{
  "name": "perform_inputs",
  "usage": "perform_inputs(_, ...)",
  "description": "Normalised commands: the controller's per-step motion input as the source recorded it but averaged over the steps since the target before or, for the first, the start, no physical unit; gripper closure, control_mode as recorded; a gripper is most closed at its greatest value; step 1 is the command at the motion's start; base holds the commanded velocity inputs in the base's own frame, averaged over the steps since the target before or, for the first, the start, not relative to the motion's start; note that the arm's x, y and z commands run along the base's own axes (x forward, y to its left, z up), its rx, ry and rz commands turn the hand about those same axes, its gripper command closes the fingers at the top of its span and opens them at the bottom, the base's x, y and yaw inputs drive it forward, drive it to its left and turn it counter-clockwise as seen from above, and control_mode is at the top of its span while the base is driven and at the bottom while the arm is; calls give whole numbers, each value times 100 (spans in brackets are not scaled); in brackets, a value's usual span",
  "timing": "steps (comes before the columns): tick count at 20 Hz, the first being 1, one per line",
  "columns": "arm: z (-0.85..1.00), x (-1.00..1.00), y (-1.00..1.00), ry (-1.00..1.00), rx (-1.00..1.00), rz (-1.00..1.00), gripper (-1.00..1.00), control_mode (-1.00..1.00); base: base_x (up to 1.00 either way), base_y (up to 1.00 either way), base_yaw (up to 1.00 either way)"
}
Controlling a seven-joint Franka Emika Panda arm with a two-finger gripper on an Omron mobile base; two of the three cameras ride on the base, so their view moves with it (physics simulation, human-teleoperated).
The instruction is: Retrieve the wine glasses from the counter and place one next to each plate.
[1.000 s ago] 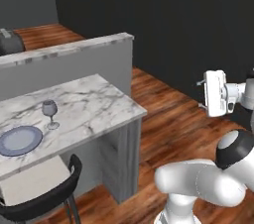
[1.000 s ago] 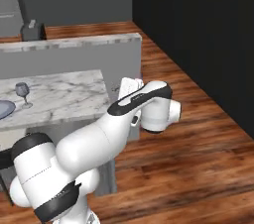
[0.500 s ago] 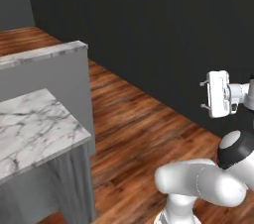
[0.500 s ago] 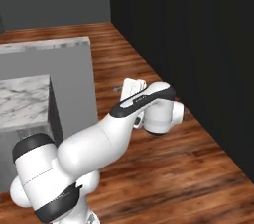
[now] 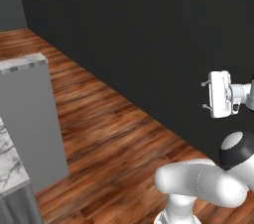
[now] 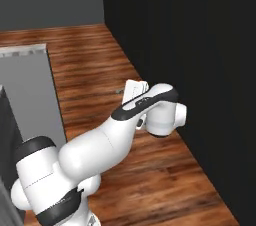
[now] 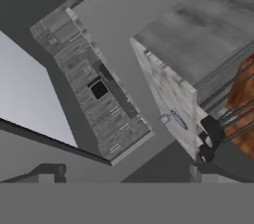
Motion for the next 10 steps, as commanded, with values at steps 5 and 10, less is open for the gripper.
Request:
perform_inputs(5,0,0,0,0,0,0,-100,100,100,-65,12)
perform_inputs(10,0,0,0,0,0,0,-100,100,100,-54,10)
